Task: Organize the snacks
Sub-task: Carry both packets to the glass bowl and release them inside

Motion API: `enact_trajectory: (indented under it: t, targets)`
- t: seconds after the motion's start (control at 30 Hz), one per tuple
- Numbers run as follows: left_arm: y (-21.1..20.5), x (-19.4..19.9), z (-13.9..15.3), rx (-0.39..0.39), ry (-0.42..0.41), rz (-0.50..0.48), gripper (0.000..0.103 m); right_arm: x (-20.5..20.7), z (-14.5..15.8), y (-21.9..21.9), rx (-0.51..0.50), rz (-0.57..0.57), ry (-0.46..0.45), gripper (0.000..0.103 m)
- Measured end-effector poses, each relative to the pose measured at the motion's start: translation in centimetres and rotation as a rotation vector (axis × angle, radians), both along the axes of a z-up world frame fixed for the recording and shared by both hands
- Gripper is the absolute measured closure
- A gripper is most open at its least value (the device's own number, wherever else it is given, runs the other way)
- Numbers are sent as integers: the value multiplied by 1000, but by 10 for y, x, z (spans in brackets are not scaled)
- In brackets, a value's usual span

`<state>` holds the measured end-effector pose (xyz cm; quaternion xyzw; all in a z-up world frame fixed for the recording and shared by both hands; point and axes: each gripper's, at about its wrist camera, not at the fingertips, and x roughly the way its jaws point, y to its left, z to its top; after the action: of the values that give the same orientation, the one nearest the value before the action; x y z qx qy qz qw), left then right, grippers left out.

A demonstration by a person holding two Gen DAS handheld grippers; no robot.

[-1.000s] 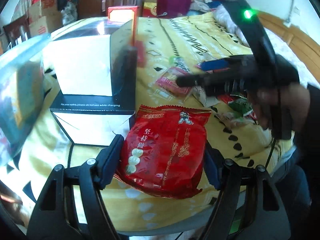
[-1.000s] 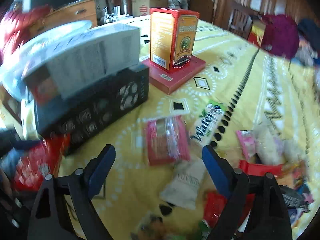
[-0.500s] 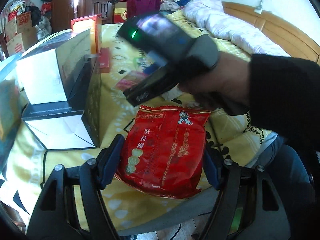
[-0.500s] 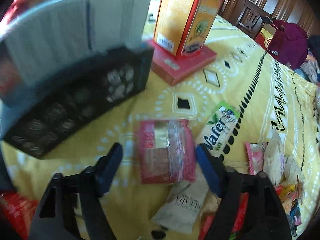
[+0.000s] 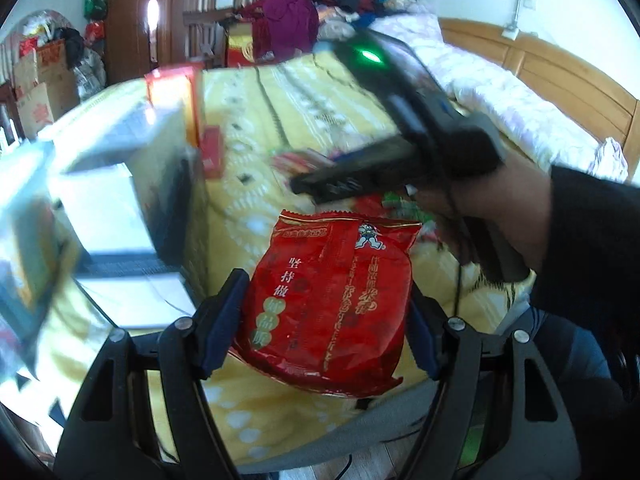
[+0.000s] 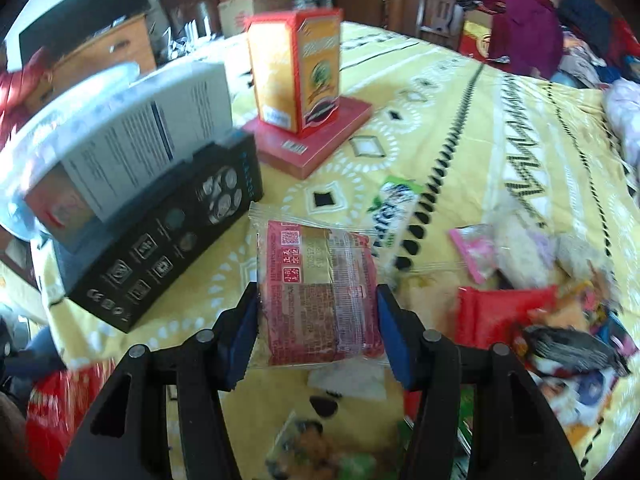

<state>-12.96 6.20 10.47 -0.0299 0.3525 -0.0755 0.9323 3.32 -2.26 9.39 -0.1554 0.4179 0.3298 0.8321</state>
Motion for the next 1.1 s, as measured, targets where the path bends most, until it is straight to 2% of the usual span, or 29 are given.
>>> enact_trajectory:
  t: [0.17,0.27,0.37,0.47,0.53,0.63,0.77,0.97,1.1]
  targets:
    - [43,3,50,9,-86,112,30,-1,56,-5,64,-43,-77,44]
    - [97,2,82,11,-124,259,30,-5,93,9,123,-25,-121,44]
    - [148,-4,102,30,-148,395,30,-13,129,42,179,30,-161,44]
    - [208,-9,115,61,-124,539,30,-25,157,87,228,109,-178,44]
    - [240,-13,116,45,-109,608,30,-34,170,120,259,166,-175,44]
    - [275,-16,113,4,-101,711,30,-48,180,172,295,248,-147,44]
    - [309,-2,95,-32,-35,792,30,-67,182,234,309,340,-100,44]
    - [321,3,73,-72,42,823,30,-88,160,298,293,408,-28,44]
    - [320,-3,80,-73,38,834,29,-93,141,314,279,421,13,44]
